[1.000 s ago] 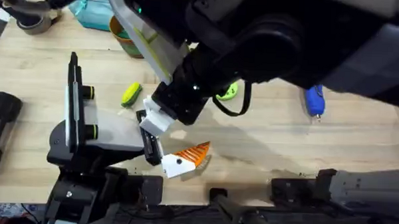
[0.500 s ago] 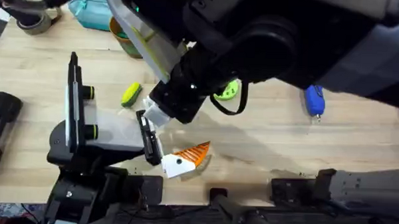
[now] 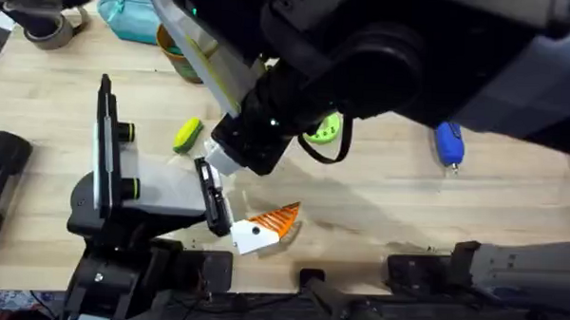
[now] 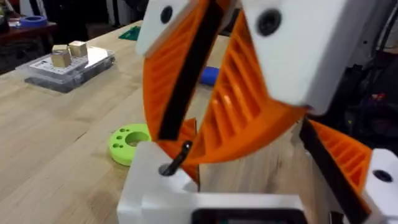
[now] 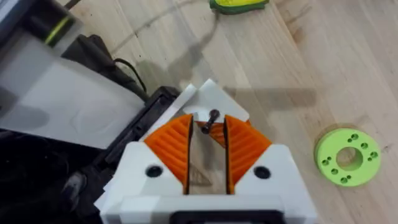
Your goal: Pick up the gripper from the table and insert it into the empty holder that is missing its gripper. Then pick up a screw, insert it into the mounting hole, and use the screwdriver to tighten it. Finally, clean up the table by picking up the vegetable and placing it into the bucket.
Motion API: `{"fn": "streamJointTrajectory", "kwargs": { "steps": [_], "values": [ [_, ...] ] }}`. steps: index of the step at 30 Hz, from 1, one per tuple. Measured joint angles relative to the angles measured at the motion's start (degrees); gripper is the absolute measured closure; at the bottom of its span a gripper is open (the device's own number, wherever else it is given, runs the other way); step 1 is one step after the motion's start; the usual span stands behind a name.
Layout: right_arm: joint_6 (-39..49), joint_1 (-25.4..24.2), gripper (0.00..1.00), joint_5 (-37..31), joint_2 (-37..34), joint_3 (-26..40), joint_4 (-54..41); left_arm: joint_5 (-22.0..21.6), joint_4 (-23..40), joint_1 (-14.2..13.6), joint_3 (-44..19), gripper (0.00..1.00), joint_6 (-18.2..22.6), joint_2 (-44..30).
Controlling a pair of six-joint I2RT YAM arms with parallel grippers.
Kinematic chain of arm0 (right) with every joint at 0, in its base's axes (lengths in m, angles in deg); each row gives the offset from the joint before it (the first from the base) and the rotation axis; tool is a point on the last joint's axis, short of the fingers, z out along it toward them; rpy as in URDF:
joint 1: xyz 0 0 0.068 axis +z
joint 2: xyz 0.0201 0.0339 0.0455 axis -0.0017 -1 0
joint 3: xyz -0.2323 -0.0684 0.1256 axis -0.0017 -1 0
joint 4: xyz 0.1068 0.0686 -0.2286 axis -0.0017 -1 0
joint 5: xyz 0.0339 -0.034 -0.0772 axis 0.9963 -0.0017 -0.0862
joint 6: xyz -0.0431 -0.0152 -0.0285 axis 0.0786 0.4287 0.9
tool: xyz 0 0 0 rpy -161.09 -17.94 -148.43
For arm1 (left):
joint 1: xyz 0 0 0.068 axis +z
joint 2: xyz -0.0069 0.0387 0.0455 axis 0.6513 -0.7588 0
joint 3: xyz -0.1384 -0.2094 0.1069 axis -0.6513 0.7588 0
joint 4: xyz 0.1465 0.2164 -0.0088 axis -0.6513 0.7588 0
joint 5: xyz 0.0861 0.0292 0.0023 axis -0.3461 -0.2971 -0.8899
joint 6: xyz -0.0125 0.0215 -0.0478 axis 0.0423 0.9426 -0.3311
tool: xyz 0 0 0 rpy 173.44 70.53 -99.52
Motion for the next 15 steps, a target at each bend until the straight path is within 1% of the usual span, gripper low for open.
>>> {"fn": "streamJointTrajectory", "kwargs": {
  "steps": [4, 10, 15],
  "values": [
    [0.0, 0.0, 0.706, 0.0, 0.0, 0.0, -0.1, 0.0, 0.0, 0.0, 0.0, 0.015, 0.0, 0.0],
    [0.0, 0.0, 0.752, 0.0, -0.8, 0.0, -0.3, 0.0, 0.0, 0.0, 0.0, 0.014, 0.0, 0.0],
    [0.0, 0.0, 0.832, 0.0, -1.2, 0.0, -0.3, 0.0, 0.0, 0.0, 0.0, 0.014, 0.0, 0.0]
  ]
}}
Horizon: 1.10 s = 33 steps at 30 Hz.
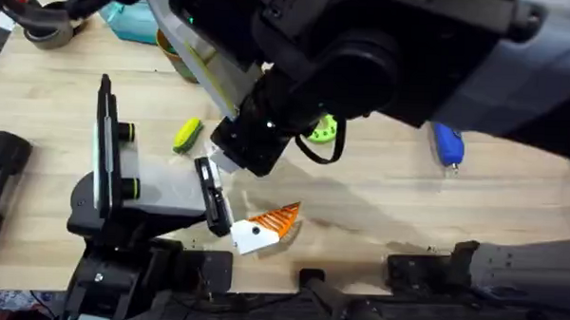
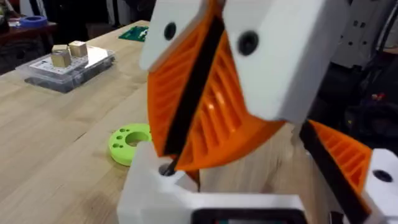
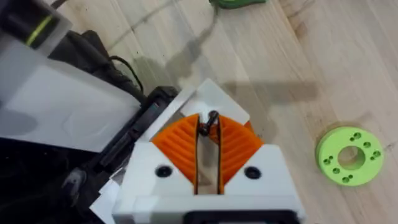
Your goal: Pick up the gripper from the table and insert it into the empty holder that is missing its gripper. Then pick up a screw, insert it into the mounting hole, and use the screwdriver to tighten it. Finally, clean up the table by picking up the vegetable and placing it into the bucket.
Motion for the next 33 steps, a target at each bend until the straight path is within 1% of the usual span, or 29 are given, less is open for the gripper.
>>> {"fn": "streamJointTrajectory", "kwargs": {
  "steps": [5, 6, 7, 23, 33],
  "values": [
    [0.0, 0.0, 0.92, 0.0, 0.0, 0.0, 0.0, 0.0, 0.0, 0.0, 0.0, 0.015, 0.0, 0.0],
    [-0.1, 0.0, 0.979, -0.2, 0.0, 0.0, 0.0, 0.0, 0.0, 0.0, 0.0, 0.014, 0.0, 0.0],
    [-0.1, 0.0, 0.991, -0.3, 0.0, 0.0, 0.0, 0.0, 0.0, 0.0, 0.0, 0.014, 0.0, 0.0],
    [0.5, 0.0, 0.995, -0.4, 0.0, 0.0, 0.6, 0.0, 0.0, 0.0, 0.0, 0.014, 0.0, 0.0],
    [2.1, 0.0, 0.995, -0.4, 0.0, 0.9, -0.6, 0.0, 0.0, 0.0, 0.0, 0.014, 0.0, 0.0]
  ]
}}
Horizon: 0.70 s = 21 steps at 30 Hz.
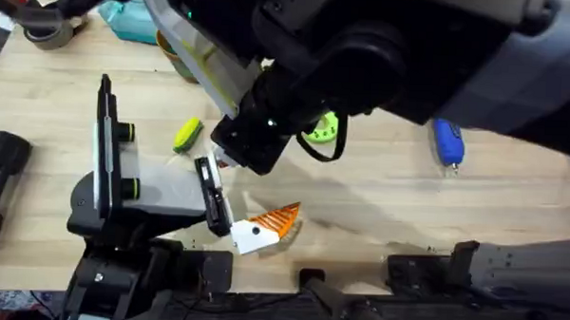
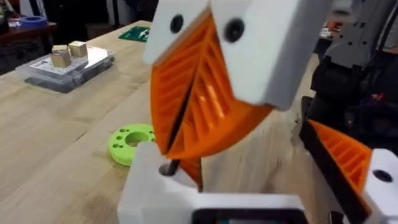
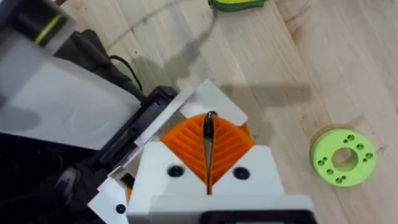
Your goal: Pick up the gripper from the table and insert it into the empty holder that is missing its gripper. Then pick up a screw, insert it into the mounting hole, and use the screwdriver to tighten it. Finally, clean up the table by picking up the vegetable and placing it into the bucket.
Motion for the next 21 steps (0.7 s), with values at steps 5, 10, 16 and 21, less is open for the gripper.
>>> {"fn": "streamJointTrajectory", "kwargs": {
  "steps": [5, 10, 16, 21],
  "values": [
    [0.3, 0.0, 0.995, 0.0, 0.0, 0.4, -0.1, 0.0, 0.0, 0.0, 0.0, 0.014, 0.0, 0.0],
    [0.4, 0.0, 0.995, 0.0, 0.0, 1.4, -0.6, 0.0, 0.0, 0.0, 0.0, 0.014, 0.0, 0.0],
    [0.5, 0.0, 0.995, 0.0, 0.0, 1.5, -1.3, 0.0, 0.0, 0.0, 0.0, 0.014, 0.0, 0.0],
    [0.5, 0.0, 0.995, 0.0, 0.0, 1.5, -1.3, 0.0, 0.0, 0.0, 0.0, 0.014, 0.0, 0.0]
  ]
}}
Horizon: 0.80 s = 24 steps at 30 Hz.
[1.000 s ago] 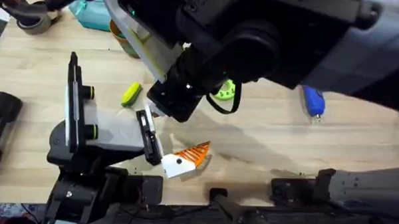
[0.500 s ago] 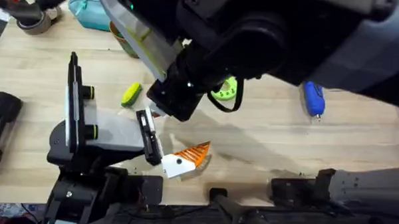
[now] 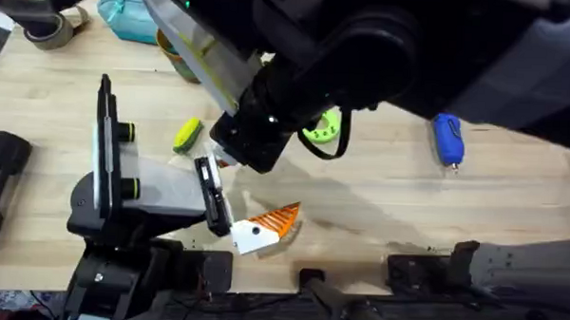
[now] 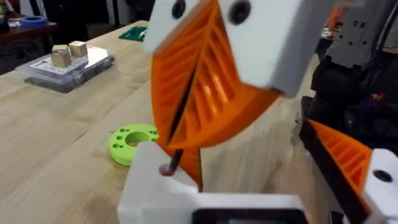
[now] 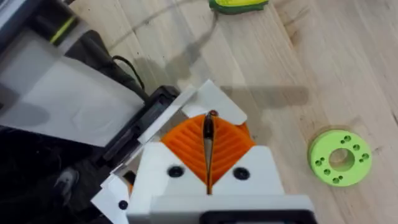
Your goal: Pick up the gripper from the table and insert it into the empty holder that is missing its gripper. Then pick up a screw, insert it into the mounting hole, and use the screwdriver to tighten it. Finally, clean up the table by picking up the vegetable and placing it into the bucket.
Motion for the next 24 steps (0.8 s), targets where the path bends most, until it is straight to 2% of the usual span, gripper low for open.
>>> {"fn": "streamJointTrajectory", "kwargs": {
  "steps": [24],
  "values": [
    [1.0, 0.0, 0.995, 0.0, -0.7, 0.0, 0.0, 0.0, 0.0, 0.0, 0.0, 0.014, 0.0, 0.0]
  ]
}}
